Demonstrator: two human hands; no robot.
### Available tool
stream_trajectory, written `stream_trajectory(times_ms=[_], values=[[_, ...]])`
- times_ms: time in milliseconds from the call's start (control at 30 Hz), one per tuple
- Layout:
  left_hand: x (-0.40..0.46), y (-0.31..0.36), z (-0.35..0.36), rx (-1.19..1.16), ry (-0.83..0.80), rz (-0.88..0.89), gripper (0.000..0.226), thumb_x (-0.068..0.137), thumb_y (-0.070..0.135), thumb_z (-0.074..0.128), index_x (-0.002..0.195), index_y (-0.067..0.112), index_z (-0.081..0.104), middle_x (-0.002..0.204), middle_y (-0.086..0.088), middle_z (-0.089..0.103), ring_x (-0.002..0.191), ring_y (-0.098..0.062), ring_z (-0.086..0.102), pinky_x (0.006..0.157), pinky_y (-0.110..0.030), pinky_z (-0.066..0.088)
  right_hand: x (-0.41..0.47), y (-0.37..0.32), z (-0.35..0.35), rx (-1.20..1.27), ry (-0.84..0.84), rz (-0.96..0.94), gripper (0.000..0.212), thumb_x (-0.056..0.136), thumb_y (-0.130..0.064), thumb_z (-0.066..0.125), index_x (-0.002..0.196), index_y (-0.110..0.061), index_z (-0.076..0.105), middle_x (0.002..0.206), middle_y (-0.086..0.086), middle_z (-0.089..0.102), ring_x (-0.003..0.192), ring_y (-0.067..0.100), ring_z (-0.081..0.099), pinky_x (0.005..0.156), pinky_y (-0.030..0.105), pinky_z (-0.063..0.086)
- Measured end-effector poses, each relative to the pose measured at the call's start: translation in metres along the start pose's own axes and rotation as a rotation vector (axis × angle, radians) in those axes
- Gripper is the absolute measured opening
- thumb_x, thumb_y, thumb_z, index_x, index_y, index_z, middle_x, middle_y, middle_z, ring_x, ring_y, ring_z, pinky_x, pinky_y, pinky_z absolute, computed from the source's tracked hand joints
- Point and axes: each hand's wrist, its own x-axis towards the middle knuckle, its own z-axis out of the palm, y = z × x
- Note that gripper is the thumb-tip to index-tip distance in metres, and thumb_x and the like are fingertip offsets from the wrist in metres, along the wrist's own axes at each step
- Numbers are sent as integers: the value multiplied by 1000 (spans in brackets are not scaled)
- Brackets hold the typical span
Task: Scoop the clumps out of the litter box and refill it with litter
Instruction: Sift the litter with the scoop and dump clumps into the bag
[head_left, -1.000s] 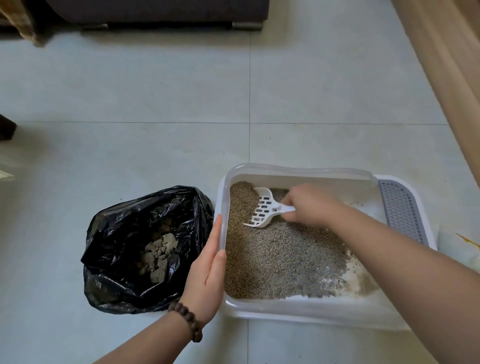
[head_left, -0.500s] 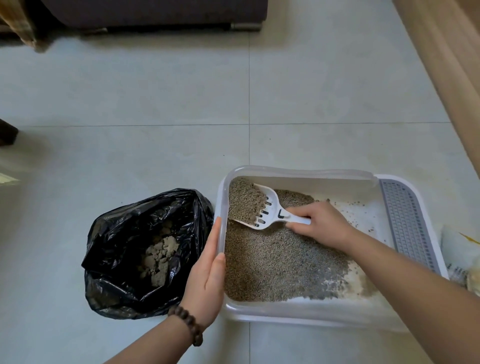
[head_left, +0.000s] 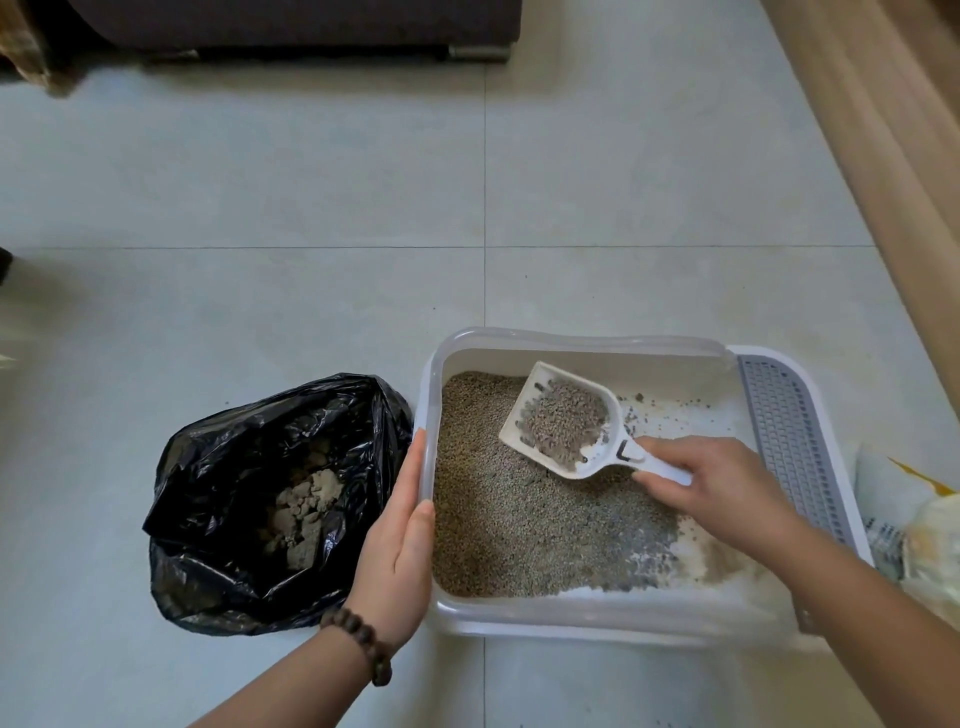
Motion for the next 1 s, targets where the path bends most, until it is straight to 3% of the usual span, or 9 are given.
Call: stream_trajectory(times_ms=[100, 200, 367, 700, 833, 1000], values=[[0, -2, 0, -3, 0, 1, 58, 90, 43, 25, 147, 37, 17, 147, 38, 20, 137, 14, 18, 105, -1, 16, -2, -5, -7, -21, 2, -12, 34, 83, -38, 67, 113, -51, 60, 88, -20, 67, 60, 5, 56, 51, 24, 37], [-1, -1, 0, -5, -7, 0, 54, 93, 34, 27, 146, 38, 16, 142, 47, 19, 136, 16, 18, 103, 1, 16, -5, -10, -13, -85, -35, -35, 33, 83, -40, 66, 112, -54, 59, 77, -20, 64, 60, 4, 54, 52, 26, 38], [0, -1, 0, -7, 4, 4, 58, 89, 44, 25, 146, 39, 17, 143, 45, 19, 137, 15, 18, 104, 0, 16, -7, -14, -16, -98, -57, -31, 32, 83, -42, 65, 108, -60, 56, 73, -20, 62, 59, 6, 55, 52, 25, 39], [-1, 0, 0, 2, -2, -12, 55, 92, 34, 26, 145, 41, 15, 142, 47, 17, 136, 17, 16, 104, 1, 15, -18, -16, -15, -128, -77, -4, 32, 83, -43, 65, 112, -56, 59, 88, -16, 70, 60, 0, 55, 60, 29, 48], [-1, 1, 0, 4, -6, -27, 55, 93, 30, 26, 146, 38, 15, 147, 36, 18, 136, 17, 16, 103, 1, 15, -19, -17, -16, -137, -45, 7, 34, 83, -45, 64, 116, -52, 59, 102, -14, 71, 57, -2, 50, 61, 28, 48], [-1, 0, 0, 6, -8, -33, 56, 89, 44, 25, 144, 43, 15, 147, 33, 20, 133, 19, 20, 103, 1, 16, -22, -34, -26, -187, -36, -38, 35, 83, -46, 63, 117, -53, 58, 100, -16, 69, 78, 6, 57, 67, 27, 47]])
